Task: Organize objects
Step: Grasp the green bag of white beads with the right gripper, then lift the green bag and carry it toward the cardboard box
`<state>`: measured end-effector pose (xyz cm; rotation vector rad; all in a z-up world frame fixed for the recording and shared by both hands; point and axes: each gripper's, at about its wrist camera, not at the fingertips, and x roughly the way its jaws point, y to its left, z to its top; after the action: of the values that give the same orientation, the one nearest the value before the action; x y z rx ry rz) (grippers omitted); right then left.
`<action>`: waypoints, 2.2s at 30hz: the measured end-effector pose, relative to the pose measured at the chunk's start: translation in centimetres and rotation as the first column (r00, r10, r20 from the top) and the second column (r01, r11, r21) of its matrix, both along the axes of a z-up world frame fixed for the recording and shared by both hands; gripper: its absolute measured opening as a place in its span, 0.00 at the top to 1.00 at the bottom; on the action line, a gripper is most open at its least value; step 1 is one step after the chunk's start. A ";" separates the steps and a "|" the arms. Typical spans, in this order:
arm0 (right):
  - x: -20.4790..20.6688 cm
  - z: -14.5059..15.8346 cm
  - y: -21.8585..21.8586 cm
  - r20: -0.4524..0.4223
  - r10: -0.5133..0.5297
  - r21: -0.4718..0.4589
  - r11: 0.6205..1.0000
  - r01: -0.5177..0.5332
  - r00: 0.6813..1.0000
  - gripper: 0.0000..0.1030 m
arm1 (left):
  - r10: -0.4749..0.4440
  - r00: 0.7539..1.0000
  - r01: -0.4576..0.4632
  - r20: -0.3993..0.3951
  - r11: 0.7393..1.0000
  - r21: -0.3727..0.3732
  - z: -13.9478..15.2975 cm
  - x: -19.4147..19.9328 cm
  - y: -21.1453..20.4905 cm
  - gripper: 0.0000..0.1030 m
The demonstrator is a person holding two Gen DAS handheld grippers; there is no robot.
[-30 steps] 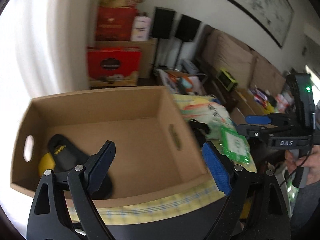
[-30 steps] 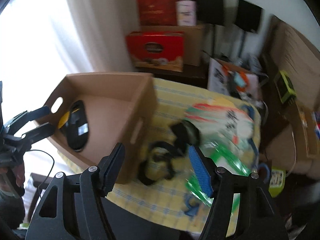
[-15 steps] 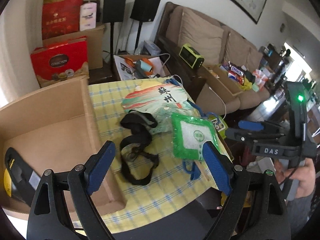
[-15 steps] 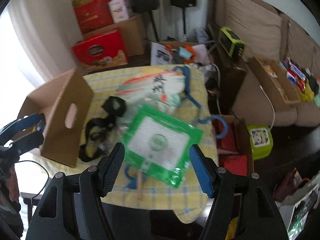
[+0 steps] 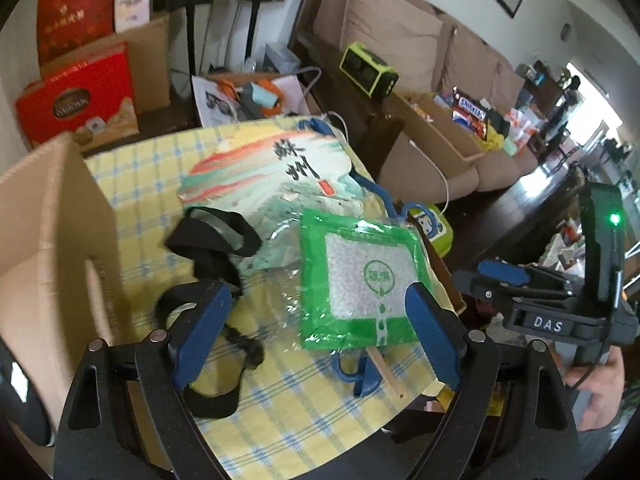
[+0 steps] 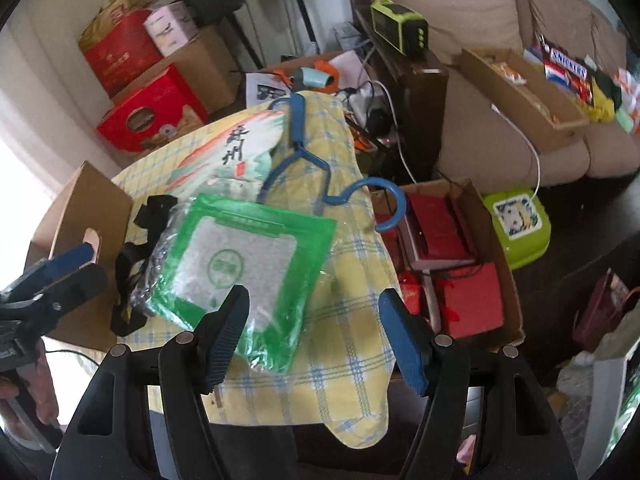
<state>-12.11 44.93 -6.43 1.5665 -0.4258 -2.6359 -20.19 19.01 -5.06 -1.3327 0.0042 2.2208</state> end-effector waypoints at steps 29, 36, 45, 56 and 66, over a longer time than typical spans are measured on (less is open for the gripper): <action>-0.8 -3.0 -0.7 -0.005 0.017 -0.241 0.970 -0.018 1.000 0.69 | -0.024 0.985 0.026 0.169 1.000 -0.008 -5.6 -1.9 3.1 0.63; 0.1 -1.6 -0.5 -0.042 0.019 -0.257 0.966 -0.029 0.999 0.76 | -0.039 0.992 0.040 0.116 0.999 0.000 -3.4 -0.8 2.6 0.76; 1.2 2.6 -1.7 -0.122 0.046 -0.272 0.959 -0.078 0.991 0.77 | -0.039 0.998 0.037 0.041 0.998 0.041 1.2 1.1 0.4 0.78; 0.7 8.5 -8.3 -0.224 0.183 -0.229 0.945 -0.234 0.957 0.78 | 0.035 0.997 -0.030 -0.063 0.996 0.089 7.3 2.9 -6.4 0.78; -1.3 10.1 -19.8 -0.253 0.381 -0.192 0.881 -0.432 0.890 0.78 | 0.177 0.979 -0.171 -0.102 0.983 0.069 9.1 3.7 -17.3 0.78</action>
<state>-13.38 25.14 3.71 1.1416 -0.3425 -2.2872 -16.50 1.75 4.08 -1.2206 -0.1435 2.4174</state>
